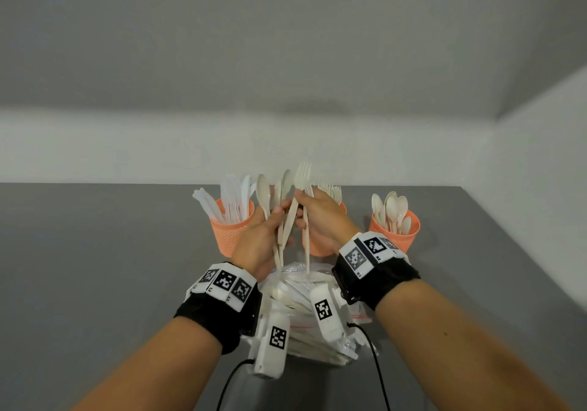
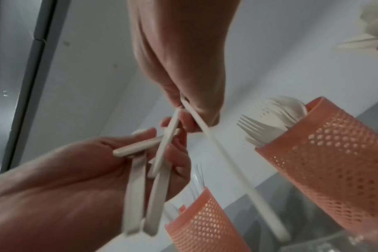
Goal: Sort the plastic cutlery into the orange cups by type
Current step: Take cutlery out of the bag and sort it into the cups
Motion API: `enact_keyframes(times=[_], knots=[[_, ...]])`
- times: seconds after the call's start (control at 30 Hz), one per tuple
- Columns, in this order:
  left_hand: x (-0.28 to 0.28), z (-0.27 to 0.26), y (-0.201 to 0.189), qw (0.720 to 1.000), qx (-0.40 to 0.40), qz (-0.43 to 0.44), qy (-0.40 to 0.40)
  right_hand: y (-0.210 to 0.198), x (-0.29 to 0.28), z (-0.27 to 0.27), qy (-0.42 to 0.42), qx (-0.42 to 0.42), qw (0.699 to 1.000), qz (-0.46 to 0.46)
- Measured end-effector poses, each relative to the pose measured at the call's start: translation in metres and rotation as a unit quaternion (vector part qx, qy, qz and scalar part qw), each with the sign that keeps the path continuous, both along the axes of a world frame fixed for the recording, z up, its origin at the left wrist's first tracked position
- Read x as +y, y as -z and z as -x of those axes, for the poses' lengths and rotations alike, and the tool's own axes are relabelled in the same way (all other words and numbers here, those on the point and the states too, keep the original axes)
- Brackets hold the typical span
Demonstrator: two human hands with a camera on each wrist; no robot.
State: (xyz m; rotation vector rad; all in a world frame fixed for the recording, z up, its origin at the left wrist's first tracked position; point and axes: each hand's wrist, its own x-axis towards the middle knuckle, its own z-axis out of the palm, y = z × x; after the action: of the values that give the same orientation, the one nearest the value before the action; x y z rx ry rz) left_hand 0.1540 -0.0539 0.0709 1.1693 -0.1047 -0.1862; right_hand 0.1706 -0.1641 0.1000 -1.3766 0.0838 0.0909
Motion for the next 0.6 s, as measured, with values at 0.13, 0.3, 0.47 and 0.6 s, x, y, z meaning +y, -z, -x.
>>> enact_keyframes(times=[0.13,0.3,0.47,0.6], knots=[[0.0,-0.008,-0.002,0.997,0.037,0.014,-0.065,-0.006,-0.014,-0.005,0.077,-0.057,0.995,0.041],[0.003,-0.008,-0.005,0.999,0.04,-0.009,-0.034,-0.013,-0.048,-0.029,0.207,-0.177,0.955,0.122],[0.01,-0.008,-0.009,0.997,0.055,-0.027,-0.04,0.012,-0.052,-0.054,0.234,-0.201,0.942,0.133],[0.014,-0.007,-0.013,0.997,0.058,-0.039,-0.037,0.034,-0.049,-0.063,0.224,-0.182,0.946,0.149]])
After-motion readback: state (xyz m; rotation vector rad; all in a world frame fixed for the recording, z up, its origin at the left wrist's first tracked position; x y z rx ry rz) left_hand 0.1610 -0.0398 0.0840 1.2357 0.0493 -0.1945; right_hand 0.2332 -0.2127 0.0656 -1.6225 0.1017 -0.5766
